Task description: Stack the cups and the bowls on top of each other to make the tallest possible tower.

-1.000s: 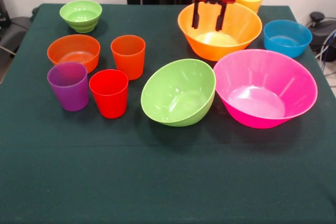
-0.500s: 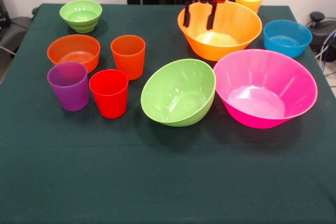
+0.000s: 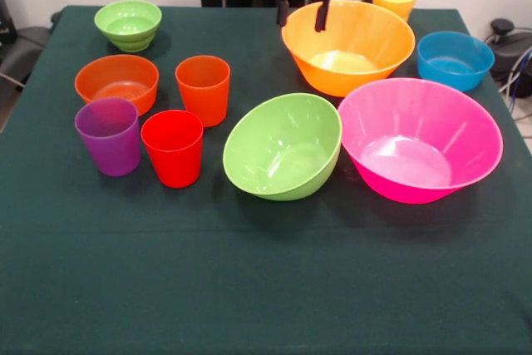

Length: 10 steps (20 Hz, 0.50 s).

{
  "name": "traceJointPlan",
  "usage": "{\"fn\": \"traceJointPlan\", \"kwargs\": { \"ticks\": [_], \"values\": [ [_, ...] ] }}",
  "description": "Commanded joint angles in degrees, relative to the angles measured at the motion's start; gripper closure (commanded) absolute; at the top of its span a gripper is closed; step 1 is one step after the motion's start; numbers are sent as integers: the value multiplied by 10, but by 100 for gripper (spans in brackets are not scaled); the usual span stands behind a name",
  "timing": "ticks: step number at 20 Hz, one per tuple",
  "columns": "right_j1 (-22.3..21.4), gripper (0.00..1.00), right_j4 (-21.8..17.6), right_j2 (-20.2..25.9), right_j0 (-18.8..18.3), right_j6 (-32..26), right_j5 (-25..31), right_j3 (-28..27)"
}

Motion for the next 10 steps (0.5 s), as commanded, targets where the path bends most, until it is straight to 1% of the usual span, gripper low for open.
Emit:
{"fn": "traceJointPlan", "kwargs": {
  "ticks": [1,4,8,10],
  "values": [
    [-31,0,4,52,2,66,55,37],
    [-21,0,0,52,-1,65,47,34],
    [23,0,-14,47,-9,71,-3,30],
    [36,0,-18,44,-11,72,-17,26]
  ]
}}
